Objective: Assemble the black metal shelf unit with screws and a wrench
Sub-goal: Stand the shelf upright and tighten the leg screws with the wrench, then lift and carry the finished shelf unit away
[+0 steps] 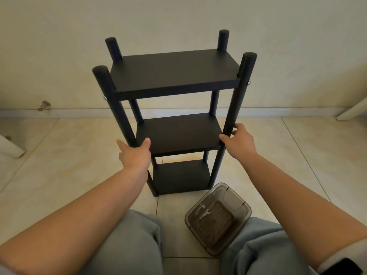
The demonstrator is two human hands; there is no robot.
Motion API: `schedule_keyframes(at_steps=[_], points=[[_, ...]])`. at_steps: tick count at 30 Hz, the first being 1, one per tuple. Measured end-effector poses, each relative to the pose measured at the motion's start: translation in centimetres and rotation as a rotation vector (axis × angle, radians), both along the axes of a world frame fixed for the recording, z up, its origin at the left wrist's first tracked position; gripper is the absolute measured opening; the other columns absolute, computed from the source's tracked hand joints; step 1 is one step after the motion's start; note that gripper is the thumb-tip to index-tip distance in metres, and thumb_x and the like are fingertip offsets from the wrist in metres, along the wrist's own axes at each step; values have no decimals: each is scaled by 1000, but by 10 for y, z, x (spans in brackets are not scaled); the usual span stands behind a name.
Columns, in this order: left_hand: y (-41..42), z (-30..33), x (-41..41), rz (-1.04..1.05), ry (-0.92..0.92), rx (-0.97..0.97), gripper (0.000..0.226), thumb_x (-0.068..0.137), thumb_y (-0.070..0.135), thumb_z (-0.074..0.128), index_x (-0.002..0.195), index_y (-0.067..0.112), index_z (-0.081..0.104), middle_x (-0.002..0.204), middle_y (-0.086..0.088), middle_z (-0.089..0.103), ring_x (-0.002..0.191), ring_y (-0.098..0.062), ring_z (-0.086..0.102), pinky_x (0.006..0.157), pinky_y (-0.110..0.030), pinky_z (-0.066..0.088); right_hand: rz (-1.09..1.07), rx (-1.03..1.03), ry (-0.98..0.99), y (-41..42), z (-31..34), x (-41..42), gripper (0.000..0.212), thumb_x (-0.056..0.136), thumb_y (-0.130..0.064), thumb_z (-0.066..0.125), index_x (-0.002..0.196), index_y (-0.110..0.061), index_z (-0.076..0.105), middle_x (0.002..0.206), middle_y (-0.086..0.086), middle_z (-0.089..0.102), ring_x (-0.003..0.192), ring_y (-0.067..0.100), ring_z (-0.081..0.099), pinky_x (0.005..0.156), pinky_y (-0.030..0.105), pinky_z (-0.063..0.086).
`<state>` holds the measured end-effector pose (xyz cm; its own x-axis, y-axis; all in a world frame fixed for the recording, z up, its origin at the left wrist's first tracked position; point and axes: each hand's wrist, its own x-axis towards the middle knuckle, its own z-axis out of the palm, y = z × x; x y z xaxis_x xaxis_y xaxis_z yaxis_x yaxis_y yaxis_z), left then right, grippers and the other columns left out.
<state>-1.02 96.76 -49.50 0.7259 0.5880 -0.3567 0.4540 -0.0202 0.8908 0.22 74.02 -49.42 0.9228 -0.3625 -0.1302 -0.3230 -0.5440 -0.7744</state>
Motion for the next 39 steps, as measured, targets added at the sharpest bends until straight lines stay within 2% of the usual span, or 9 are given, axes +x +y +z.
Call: schedule_keyframes(at_steps=[3,7,14,18,21,25,32,35,39], points=[[7,9,2,-34,-114,79,55,97,31,51,146,32,26,139,0,48,128,-30,45,103,-45,38,-39,18,-85,4,15,4,51,94,-27,58,139,-16,36,132,7,54,110,28,59,82,33,50],[13,15,13,15,-84,47,45,95,41,52,136,27,42,127,-4,55,119,-29,51,96,-42,44,-51,-78,-111,3,29,18,43,95,-22,56,134,-14,41,127,8,58,106,29,60,79,34,50],[1,17,63,-30,-49,79,43,93,48,51,128,24,47,114,-8,58,100,-27,54,74,-35,45,-34,-205,-22,-19,39,59,34,94,-19,57,124,-9,45,116,14,61,103,32,60,82,39,50],[-11,15,101,-78,-31,119,42,93,48,50,128,24,48,115,-8,58,94,-26,53,69,-32,44,-47,-216,-12,-33,39,88,35,94,-18,57,126,-9,45,119,14,60,105,33,60,85,40,50],[-18,12,131,-91,-32,116,42,92,49,51,127,25,49,117,-7,59,99,-27,56,71,-33,47,-59,-208,-27,-41,37,113,37,94,-19,56,128,-10,44,119,14,60,103,34,60,84,41,51],[-24,5,166,-69,-19,56,43,91,47,53,128,26,46,120,-6,58,106,-30,56,83,-39,50,-43,-221,-73,-51,23,141,32,93,-23,57,120,-12,44,115,9,61,99,31,61,80,41,52],[-45,14,186,-18,82,-52,45,98,36,45,139,23,34,117,-2,49,121,-32,47,101,-47,37,46,-272,-35,-61,8,152,22,96,-33,46,107,-16,40,99,3,57,78,19,49,69,27,43],[-46,34,182,3,139,-81,43,98,31,48,138,22,37,126,-4,54,119,-33,50,101,-46,38,51,-202,75,-60,30,149,28,96,-30,49,118,-14,45,109,5,61,92,26,59,73,30,45],[-34,83,163,-161,211,71,47,94,19,55,139,19,41,136,-5,52,112,-29,55,83,-31,44,22,-83,261,-62,81,142,30,96,-26,52,124,-16,51,125,3,61,112,25,57,90,38,48]])
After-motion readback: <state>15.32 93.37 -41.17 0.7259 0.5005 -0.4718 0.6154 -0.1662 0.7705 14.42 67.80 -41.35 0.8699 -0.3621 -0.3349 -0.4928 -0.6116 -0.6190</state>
